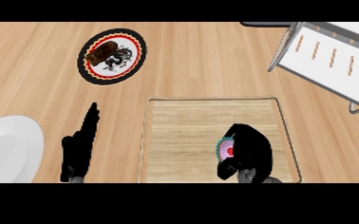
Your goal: Pick the cupcake from the tray and place it in the tiered basket
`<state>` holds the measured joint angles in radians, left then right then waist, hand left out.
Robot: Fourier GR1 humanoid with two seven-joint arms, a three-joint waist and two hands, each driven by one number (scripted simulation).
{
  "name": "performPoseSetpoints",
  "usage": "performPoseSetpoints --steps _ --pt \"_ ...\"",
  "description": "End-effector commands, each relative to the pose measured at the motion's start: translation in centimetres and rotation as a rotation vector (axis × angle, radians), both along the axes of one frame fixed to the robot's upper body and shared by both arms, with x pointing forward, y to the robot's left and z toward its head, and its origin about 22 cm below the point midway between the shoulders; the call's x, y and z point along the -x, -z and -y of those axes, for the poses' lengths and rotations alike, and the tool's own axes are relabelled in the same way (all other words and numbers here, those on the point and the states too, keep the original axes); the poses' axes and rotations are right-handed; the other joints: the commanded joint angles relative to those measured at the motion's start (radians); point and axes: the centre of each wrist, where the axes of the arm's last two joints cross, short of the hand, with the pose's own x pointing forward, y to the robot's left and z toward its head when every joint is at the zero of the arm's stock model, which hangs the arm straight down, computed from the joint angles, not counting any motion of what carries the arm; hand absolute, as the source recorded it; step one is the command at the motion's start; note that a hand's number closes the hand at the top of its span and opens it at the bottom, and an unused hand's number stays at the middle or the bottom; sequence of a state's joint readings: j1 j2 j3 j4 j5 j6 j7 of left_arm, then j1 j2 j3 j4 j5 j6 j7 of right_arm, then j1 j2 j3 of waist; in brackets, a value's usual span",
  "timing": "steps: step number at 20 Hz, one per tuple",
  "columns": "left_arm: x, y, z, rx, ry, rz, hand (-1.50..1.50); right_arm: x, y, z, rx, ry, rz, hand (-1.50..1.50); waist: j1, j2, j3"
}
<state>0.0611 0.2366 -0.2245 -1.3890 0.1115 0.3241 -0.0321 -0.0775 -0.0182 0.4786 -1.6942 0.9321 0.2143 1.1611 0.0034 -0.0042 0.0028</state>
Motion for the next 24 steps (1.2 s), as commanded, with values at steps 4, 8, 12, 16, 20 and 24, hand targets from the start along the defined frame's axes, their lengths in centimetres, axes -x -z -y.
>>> performPoseSetpoints --steps 4,8,12,16,20,24 --pt "0.1 0.3 0.9 0.006 0.014 -0.061 0.00 -1.4 0.5 1.4 0.195 0.038 0.031 1.50 -0.004 0.004 -0.003" --pt "0.6 0.7 -0.3 0.013 -0.034 -0.052 0.00 -0.9 -0.6 16.5 0.201 -0.076 0.073 1.50 -0.037 0.006 0.000" --pt "1.5 1.1 -0.4 0.013 -0.055 -0.061 0.00 -1.0 -3.7 25.4 0.164 -0.058 0.171 1.50 -0.048 0.007 0.003" --pt "1.6 0.5 -0.5 0.008 -0.041 -0.046 0.00 -0.1 -6.8 32.5 0.050 0.015 0.355 1.50 -0.036 0.001 0.001" --pt "0.5 0.3 -0.2 0.017 -0.040 -0.055 0.00 1.1 -11.7 36.0 -0.067 0.056 0.549 1.50 -0.042 -0.001 -0.002" --pt "1.5 0.4 -0.5 0.010 -0.049 -0.040 0.00 3.4 -16.8 38.1 -0.074 0.079 0.727 1.50 -0.033 -0.004 -0.003"
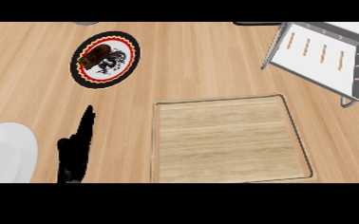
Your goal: Pick the cupcake from the tray and place it in the tiered basket
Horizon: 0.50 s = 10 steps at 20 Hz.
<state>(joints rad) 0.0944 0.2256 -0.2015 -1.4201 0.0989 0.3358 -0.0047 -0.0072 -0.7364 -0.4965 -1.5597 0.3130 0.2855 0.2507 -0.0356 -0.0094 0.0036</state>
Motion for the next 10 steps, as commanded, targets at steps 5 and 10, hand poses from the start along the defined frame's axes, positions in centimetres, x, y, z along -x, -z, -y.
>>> performPoseSetpoints --steps 5,10 --pt "-0.6 -0.2 0.3 -0.011 0.020 -0.044 0.00 3.2 -10.9 3.1 0.112 -0.019 0.256 1.50 0.026 0.007 -0.004" --pt "-0.6 0.0 0.6 -0.008 0.022 -0.004 0.00 3.7 -14.1 2.5 0.110 0.009 0.263 1.50 0.034 0.008 -0.004"
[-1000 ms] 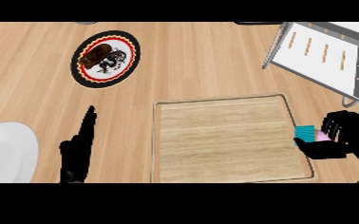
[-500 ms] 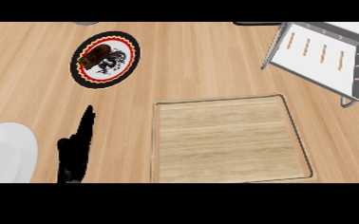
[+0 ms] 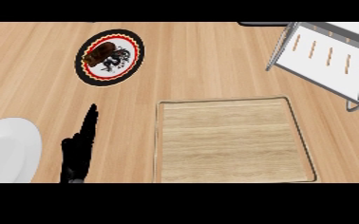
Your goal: Pick the cupcake from the tray and place it in the tiered basket
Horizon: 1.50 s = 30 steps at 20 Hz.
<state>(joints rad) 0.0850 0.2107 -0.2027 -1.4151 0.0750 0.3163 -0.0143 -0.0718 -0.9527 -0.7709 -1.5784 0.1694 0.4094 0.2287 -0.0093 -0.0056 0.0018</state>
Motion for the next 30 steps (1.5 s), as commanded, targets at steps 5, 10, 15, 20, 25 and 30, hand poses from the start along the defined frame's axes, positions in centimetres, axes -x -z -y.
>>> performPoseSetpoints --steps 5,10,15,20,25,30 --pt "0.1 0.5 0.0 0.005 0.022 -0.038 0.00 -3.1 -4.2 0.3 0.000 0.045 0.022 1.50 0.021 0.007 -0.002" --pt "-1.0 0.2 0.6 0.001 0.018 -0.043 0.00 -7.9 -3.8 -1.3 -0.014 0.083 0.026 1.50 0.040 0.012 -0.002" --pt "0.3 0.6 -0.6 0.005 0.037 -0.030 0.00 -10.4 -2.2 -0.6 -0.032 0.078 0.009 1.50 0.034 0.010 -0.002" --pt "-1.1 -0.3 1.2 0.009 0.027 -0.034 0.00 -13.3 -1.9 -0.4 -0.020 0.002 -0.050 1.50 0.044 0.014 -0.002" --pt "-1.1 0.1 1.5 0.001 0.050 -0.022 0.00 -16.8 1.9 -2.0 -0.001 -0.017 -0.086 1.50 0.042 0.015 -0.001" --pt "-0.8 -0.4 0.5 0.007 0.033 -0.039 0.00 -19.4 3.3 -4.0 0.033 0.038 -0.116 1.50 0.039 0.013 -0.002"
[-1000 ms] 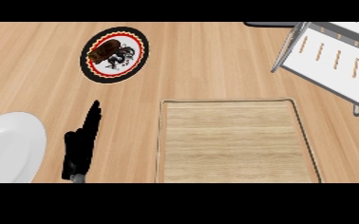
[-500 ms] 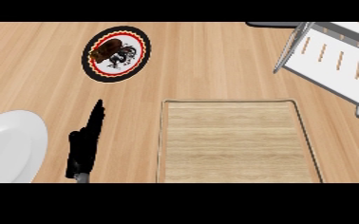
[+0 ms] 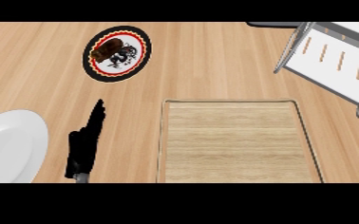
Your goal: Pick the cupcake from the tray and place it in the tiered basket
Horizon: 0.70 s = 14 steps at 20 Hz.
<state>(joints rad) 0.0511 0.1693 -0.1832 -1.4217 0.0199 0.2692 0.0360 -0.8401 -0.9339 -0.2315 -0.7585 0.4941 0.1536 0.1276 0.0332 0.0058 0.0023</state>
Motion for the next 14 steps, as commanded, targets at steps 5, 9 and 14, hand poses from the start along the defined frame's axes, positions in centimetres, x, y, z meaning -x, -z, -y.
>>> performPoseSetpoints --steps 5,9,14 --pt "-0.7 -0.1 0.0 0.003 -0.002 -0.015 0.00 -3.3 4.8 -1.4 -0.005 0.029 -0.048 1.50 0.005 0.006 -0.001" --pt "0.8 1.3 -0.4 -0.016 -0.009 -0.016 0.00 -3.2 8.2 -0.9 -0.297 0.017 -0.002 1.50 -0.005 0.005 -0.001" --pt "0.3 1.8 -0.8 0.004 -0.010 -0.027 0.00 -3.6 7.2 -0.7 -0.477 -0.038 0.075 -1.50 -0.002 0.008 -0.001"
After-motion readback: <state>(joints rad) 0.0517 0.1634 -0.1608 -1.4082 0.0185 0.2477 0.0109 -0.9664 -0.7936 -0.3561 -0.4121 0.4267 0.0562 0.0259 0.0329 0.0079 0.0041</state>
